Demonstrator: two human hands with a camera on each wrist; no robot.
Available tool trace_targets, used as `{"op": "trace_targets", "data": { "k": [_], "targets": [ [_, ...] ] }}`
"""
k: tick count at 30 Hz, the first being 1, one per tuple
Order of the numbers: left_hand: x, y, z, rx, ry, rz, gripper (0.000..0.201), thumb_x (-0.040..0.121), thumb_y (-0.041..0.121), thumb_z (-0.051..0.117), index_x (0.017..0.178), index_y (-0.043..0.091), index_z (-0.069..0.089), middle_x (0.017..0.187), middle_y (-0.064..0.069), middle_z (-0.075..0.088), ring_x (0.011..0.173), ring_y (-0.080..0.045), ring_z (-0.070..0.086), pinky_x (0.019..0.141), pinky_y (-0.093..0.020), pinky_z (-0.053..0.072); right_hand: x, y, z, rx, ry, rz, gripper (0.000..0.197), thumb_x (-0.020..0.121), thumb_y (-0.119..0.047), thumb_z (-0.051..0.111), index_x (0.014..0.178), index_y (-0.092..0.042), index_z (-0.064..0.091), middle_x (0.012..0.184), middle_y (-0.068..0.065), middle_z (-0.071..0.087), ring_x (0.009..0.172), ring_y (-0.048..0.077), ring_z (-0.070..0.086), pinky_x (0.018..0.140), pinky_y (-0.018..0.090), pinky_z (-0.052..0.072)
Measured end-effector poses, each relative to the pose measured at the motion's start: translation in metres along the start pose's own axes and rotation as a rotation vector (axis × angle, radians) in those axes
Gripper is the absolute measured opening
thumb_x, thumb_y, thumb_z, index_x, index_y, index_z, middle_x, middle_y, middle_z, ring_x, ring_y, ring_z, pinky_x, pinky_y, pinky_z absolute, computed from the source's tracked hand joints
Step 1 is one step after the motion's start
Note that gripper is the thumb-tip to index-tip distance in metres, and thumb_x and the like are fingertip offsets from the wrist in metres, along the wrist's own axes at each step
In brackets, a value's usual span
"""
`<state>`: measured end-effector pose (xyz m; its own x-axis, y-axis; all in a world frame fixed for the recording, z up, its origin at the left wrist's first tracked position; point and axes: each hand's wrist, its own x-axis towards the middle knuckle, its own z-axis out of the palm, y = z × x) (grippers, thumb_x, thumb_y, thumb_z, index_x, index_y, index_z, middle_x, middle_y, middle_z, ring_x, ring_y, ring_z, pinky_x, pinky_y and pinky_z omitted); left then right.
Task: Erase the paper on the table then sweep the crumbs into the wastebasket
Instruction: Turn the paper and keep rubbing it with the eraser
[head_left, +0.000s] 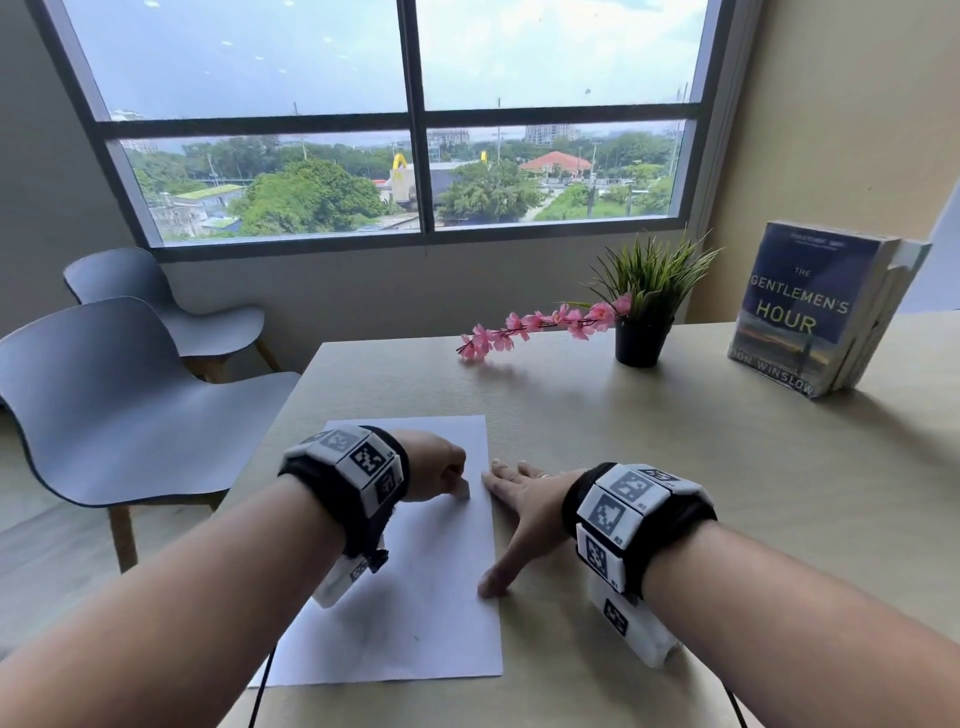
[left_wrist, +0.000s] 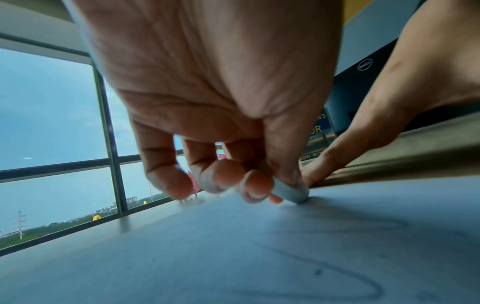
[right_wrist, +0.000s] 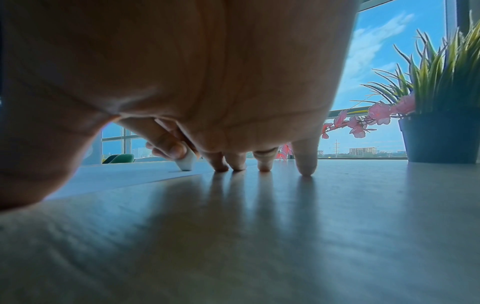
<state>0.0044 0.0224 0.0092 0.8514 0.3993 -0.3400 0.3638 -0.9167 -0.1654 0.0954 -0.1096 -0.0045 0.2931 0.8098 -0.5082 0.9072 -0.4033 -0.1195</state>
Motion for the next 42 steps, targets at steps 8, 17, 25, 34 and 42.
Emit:
{"op": "trace_targets", "data": {
  "k": [8, 17, 25, 34, 42],
  "targets": [
    [-0.010, 0.001, 0.005, 0.010, -0.024, 0.045, 0.037, 0.096, 0.048, 0.041, 0.119, 0.022, 0.054, 0.118, 0.000, 0.062, 0.105, -0.023, 0.058, 0.078, -0.029, 0.040, -0.001, 0.000, 0.000, -0.003, -0.002, 0.001, 0.127, 0.064, -0.072, 0.069, 0.153, -0.028, -0.010, 0.160, -0.014, -0.014, 0.148, 0.013, -0.013, 0.120, 0.048, 0.001],
    [-0.021, 0.009, 0.012, 0.021, -0.015, 0.097, 0.034, 0.097, 0.046, 0.040, 0.116, 0.023, 0.054, 0.116, -0.002, 0.062, 0.105, -0.024, 0.057, 0.076, -0.029, 0.038, 0.000, 0.001, -0.001, -0.002, -0.009, 0.002, 0.128, 0.063, -0.073, 0.069, 0.153, -0.027, -0.010, 0.160, -0.014, -0.014, 0.148, 0.012, -0.012, 0.120, 0.047, 0.001],
    [-0.019, 0.003, 0.011, 0.024, 0.005, 0.063, 0.035, 0.097, 0.046, 0.039, 0.115, 0.021, 0.054, 0.116, -0.003, 0.062, 0.105, -0.025, 0.057, 0.078, -0.030, 0.039, 0.000, 0.001, 0.001, -0.005, 0.011, -0.001, 0.128, 0.063, -0.073, 0.070, 0.153, -0.026, -0.008, 0.161, -0.012, -0.013, 0.148, 0.013, -0.012, 0.121, 0.046, 0.001],
    [-0.014, -0.006, 0.005, 0.059, 0.011, 0.017, 0.039, 0.096, 0.049, 0.040, 0.116, 0.019, 0.056, 0.118, -0.002, 0.062, 0.108, -0.024, 0.057, 0.083, -0.030, 0.041, 0.000, 0.000, 0.000, 0.001, 0.018, 0.000, 0.127, 0.062, -0.073, 0.070, 0.154, -0.027, -0.006, 0.161, -0.014, -0.011, 0.148, 0.013, -0.011, 0.120, 0.047, 0.001],
    [-0.017, -0.008, 0.009, 0.025, -0.019, 0.013, 0.038, 0.097, 0.048, 0.040, 0.116, 0.019, 0.056, 0.118, -0.002, 0.062, 0.107, -0.024, 0.056, 0.078, -0.029, 0.037, 0.000, 0.000, 0.001, 0.004, 0.019, -0.002, 0.129, 0.061, -0.073, 0.070, 0.154, -0.026, -0.006, 0.161, -0.014, -0.012, 0.148, 0.012, -0.011, 0.121, 0.045, 0.000]
  ]
}}
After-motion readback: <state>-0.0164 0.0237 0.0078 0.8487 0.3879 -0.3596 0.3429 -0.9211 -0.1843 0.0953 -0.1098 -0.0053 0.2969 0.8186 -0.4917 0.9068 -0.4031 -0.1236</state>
